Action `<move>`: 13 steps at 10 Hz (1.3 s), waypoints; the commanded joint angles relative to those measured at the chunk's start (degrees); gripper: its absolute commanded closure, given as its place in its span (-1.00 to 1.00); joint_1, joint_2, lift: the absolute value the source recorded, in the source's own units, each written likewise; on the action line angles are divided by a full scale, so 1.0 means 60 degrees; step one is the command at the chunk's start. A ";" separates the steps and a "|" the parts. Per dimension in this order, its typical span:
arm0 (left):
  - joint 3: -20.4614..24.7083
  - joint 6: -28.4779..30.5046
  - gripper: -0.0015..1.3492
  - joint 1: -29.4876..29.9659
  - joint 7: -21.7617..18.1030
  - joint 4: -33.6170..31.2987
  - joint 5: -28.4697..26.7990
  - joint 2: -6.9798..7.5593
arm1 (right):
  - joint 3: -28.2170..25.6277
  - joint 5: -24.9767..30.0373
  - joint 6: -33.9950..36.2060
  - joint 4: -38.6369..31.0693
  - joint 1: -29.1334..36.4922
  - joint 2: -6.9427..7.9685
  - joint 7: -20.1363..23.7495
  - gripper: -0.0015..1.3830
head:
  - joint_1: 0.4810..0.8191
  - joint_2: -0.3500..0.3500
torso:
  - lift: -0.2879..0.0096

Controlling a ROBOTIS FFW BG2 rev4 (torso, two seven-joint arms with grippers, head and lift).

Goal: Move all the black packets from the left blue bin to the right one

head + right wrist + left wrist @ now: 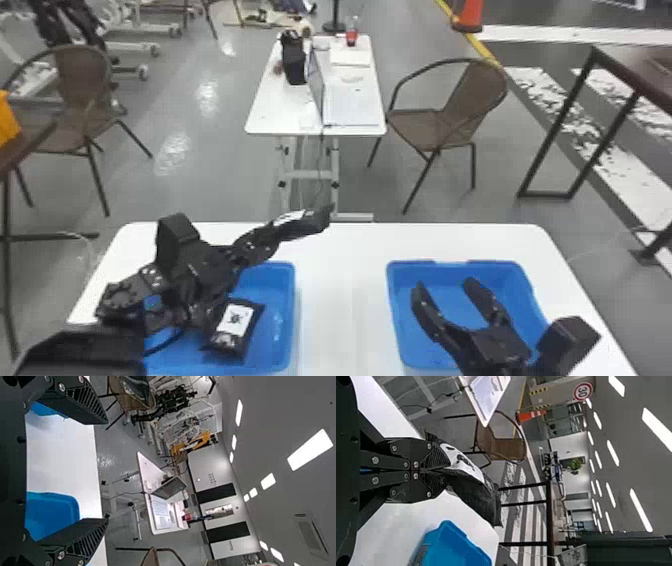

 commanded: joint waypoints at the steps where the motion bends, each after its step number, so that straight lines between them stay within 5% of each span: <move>1: -0.0358 -0.0270 0.81 -0.0194 -0.0001 0.0259 0.0246 -0.0014 | 0.0208 -0.0239 0.0001 0.0053 -0.0314 0.0053 0.0019 -0.79 | 0.27 -0.14 | 0.94; 6: -0.1706 -0.0489 0.81 -0.1366 -0.0206 0.1856 0.0510 0.0308 | 0.0955 -0.1586 0.0001 0.0067 -0.1310 -0.0015 0.0092 -0.79 | 0.27 -0.24 | 0.94; 13: -0.2497 -0.0358 0.81 -0.1791 -0.0206 0.2310 0.1784 0.0249 | 0.1336 -0.1879 0.0001 0.1503 -0.2526 -0.0029 0.0106 -0.79 | 0.27 -0.27 | 0.94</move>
